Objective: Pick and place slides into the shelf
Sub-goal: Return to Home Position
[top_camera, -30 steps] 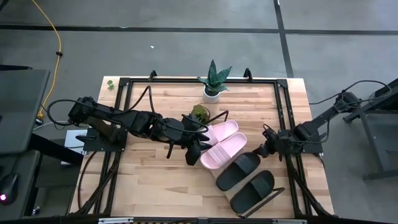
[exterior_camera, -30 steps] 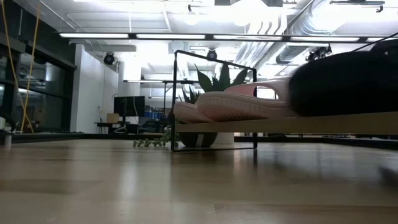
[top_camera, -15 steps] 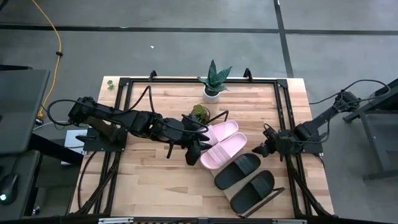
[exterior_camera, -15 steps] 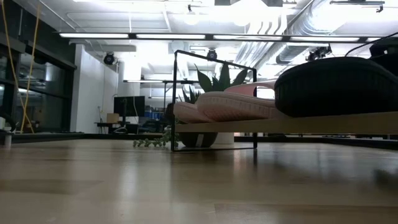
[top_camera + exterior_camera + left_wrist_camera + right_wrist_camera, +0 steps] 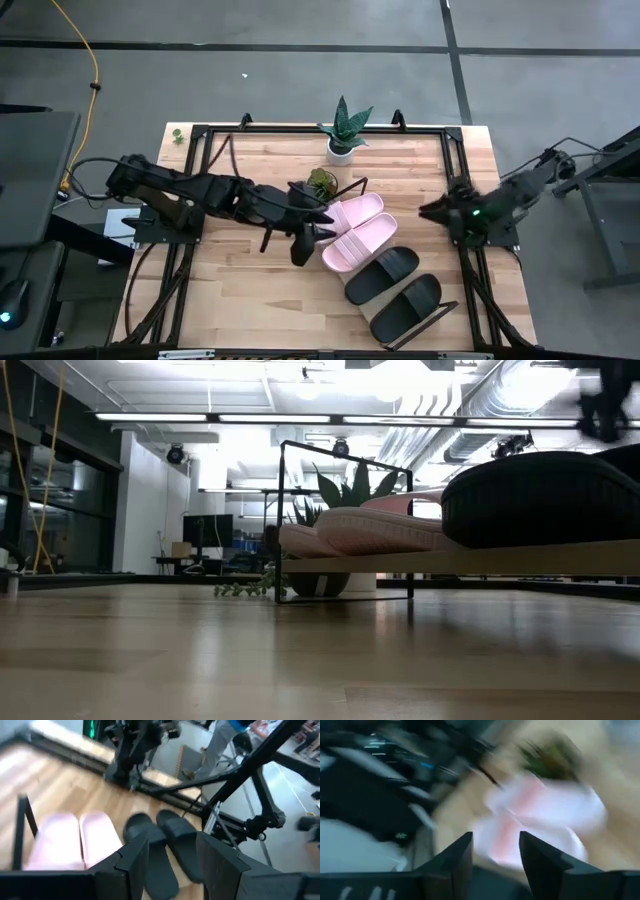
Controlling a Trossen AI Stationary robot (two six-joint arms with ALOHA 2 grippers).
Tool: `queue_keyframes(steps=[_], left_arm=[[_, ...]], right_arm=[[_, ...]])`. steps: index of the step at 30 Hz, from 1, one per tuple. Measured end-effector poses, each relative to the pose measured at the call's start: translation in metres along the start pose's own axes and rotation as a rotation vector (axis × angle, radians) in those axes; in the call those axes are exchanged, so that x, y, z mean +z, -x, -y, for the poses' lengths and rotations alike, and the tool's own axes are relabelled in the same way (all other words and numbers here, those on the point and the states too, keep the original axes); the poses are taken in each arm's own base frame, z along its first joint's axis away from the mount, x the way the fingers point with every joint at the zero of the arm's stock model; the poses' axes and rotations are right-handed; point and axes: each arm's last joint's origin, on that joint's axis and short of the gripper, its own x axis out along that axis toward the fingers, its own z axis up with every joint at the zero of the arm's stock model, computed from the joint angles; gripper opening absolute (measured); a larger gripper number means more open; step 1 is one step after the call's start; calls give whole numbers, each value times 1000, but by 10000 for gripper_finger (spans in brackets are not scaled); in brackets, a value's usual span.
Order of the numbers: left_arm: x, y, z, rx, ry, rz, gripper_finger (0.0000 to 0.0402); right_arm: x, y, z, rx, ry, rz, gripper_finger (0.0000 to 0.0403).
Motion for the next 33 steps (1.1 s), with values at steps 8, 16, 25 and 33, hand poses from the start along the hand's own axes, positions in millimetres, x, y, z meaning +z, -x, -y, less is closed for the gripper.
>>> queue_keyframes(steps=[8, 16, 25, 33], left_arm=[[14, 21, -2, 15, -157, 104, 154], [24, 37, -5, -22, -234, 146, 88], [37, 81, -23, -77, -259, 145, 17], [40, 147, -36, -50, -320, 202, 6]], right_arm=[[75, 53, -62, 313, 372, 369, 63], [96, 47, -105, 341, 617, 418, 9], [122, 28, -147, 377, 760, 426, 0], [153, 38, -146, 247, 796, 411, 0]])
